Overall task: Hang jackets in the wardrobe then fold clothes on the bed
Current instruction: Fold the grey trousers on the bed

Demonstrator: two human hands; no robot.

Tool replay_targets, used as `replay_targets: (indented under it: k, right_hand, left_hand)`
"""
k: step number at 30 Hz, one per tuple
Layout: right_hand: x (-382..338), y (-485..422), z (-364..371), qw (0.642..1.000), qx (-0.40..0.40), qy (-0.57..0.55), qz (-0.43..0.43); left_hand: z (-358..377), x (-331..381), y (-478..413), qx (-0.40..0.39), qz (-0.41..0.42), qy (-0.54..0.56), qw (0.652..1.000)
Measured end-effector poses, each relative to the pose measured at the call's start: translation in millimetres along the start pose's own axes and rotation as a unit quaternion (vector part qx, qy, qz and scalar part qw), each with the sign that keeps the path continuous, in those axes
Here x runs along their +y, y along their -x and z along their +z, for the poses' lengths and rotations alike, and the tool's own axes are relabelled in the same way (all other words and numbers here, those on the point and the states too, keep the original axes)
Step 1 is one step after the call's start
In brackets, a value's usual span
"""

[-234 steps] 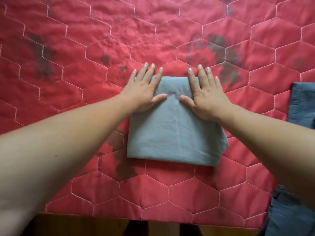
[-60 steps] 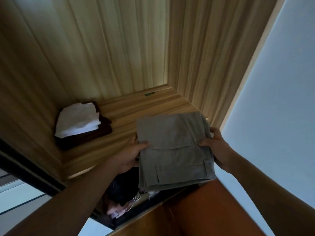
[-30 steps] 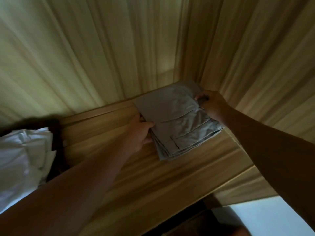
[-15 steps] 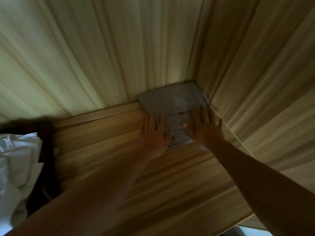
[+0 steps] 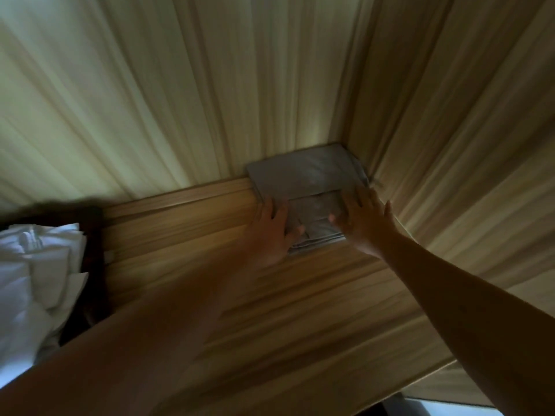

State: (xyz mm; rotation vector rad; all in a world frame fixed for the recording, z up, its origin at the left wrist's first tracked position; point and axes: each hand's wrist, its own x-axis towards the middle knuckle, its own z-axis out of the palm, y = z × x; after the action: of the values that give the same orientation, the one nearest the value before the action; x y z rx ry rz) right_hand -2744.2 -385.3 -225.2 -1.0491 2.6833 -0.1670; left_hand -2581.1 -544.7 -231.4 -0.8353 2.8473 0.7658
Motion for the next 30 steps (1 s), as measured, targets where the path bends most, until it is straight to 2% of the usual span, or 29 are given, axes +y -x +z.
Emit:
replay_targets:
  k: [2,4,5,7,9,15,21,25,30]
  right_hand:
    - [-0.5,25.4,-20.2,0.997,0.030,-0.067,-0.032]
    - [-7.0,60.3,-40.1,0.986,0.007,-0.163,-0.043]
    - [-10.7,80.1,-49.0,0.983,-0.019,-0.177,-0.045]
    - [-16.2,116.4,-61.4,0.985,-0.068,-0.155,-0.045]
    - [-24.5,150.9,-71.0,0.985,-0.098,-0.131,-0.049]
    - [-35.2,262.4,-93.2,0.985,-0.135,-0.088,-0.062]
    - [-54.3,369.3,-93.4,0.975,-0.156,-0.095,-0.127]
    - [-89.0,426.1,-83.1,0.965,-0.178,-0.095,-0.166]
    - [-150.7,465.6,-60.0,0.947,-0.210,-0.016,-0.243]
  left_hand:
    - [-20.3,1.3,15.3,0.027,0.003,0.019,0.999]
    - [-37.1,1.7,38.3,0.025,0.003,0.003,1.000]
    - [-43.6,1.4,51.5,-0.001,0.003,-0.019,1.000]
    - [-52.4,4.5,83.5,-0.054,0.003,-0.038,0.998]
    - [-65.1,17.7,129.5,-0.070,-0.020,-0.025,0.997]
    - [-75.5,33.4,258.5,-0.112,-0.042,-0.043,0.992]
    - [-69.1,28.6,391.5,-0.081,-0.070,-0.044,0.993]
    - [-56.8,1.9,480.8,-0.067,-0.139,-0.009,0.988]
    - [-53.2,-31.3,586.8,-0.032,-0.237,0.018,0.971]
